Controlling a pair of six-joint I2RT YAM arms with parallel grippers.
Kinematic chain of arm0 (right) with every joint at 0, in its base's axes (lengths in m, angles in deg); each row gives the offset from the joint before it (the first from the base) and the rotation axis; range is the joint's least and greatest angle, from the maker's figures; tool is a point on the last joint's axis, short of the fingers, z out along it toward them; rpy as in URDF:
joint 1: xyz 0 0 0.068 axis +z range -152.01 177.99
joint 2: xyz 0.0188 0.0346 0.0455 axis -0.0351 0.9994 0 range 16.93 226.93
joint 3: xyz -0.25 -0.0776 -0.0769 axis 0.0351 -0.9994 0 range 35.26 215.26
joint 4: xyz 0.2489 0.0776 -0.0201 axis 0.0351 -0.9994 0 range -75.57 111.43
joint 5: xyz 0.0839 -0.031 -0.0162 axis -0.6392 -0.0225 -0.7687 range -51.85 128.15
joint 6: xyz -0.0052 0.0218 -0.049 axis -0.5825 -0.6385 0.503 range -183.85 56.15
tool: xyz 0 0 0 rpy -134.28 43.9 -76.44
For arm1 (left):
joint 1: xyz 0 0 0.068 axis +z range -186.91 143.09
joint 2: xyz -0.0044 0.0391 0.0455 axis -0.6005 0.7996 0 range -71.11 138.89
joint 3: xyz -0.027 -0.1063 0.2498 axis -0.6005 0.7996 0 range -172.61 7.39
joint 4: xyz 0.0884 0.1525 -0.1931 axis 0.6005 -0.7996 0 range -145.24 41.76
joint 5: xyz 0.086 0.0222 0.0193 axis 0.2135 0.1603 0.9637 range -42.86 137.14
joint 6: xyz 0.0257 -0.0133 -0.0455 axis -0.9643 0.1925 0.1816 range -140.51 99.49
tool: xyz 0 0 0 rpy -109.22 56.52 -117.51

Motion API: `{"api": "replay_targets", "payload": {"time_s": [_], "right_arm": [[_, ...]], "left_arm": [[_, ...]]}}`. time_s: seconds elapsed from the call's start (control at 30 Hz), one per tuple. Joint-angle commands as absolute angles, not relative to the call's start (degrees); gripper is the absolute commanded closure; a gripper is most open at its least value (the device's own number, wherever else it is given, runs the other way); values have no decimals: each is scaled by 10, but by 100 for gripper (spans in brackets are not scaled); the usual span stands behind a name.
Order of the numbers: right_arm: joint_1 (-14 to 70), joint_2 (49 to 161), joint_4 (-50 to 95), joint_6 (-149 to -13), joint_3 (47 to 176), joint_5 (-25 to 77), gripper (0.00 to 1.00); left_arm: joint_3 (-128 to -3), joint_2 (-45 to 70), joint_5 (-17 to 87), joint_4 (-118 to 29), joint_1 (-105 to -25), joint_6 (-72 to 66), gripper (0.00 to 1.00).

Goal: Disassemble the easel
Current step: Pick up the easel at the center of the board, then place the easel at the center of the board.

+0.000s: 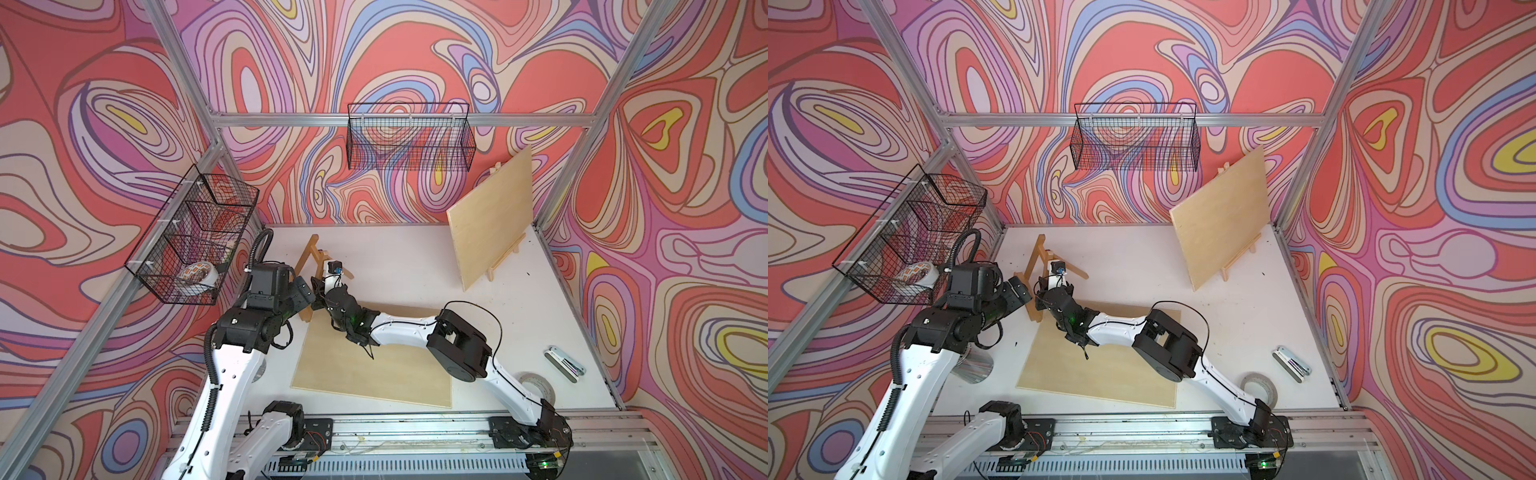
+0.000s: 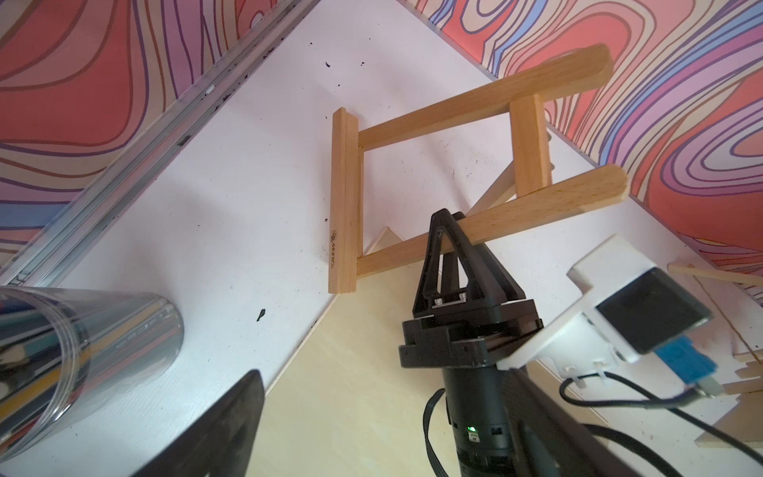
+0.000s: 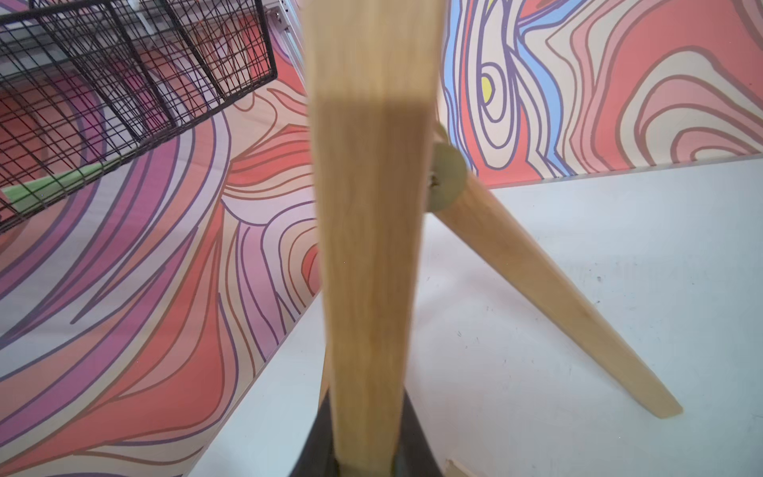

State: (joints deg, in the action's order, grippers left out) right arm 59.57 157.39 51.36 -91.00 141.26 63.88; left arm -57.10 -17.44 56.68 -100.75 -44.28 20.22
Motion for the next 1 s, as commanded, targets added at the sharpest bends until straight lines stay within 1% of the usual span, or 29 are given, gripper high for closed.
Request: {"api": "replay_targets", "payload": {"time_s": [0.0,0.2,0.33,0.5,0.67,0.77,0.97], "right_arm": [[582,1528,546,-925,1385,632,100],[565,1462,572,-981,1331,589,100],[545,1428,589,-1063,1312,552,100],[517,1415,605,-1178,1310,533,100],[484,1447,646,-1316,1323,531,100],[471,1479,664,-1375,1349,536,100],[449,1578,678,-1482,1422,533,100]], "left_arm": [[-572,-175,563,-1014,-438,208,8],[-574,-176,556,-1014,-438,206,8],[-577,-177,546,-1012,-438,199,9],[-577,-181,527,-1004,-445,180,10],[-577,-188,526,-1000,-459,170,10],[-577,-189,528,-999,-464,169,10],[-575,-189,525,-998,-468,168,10]]}}
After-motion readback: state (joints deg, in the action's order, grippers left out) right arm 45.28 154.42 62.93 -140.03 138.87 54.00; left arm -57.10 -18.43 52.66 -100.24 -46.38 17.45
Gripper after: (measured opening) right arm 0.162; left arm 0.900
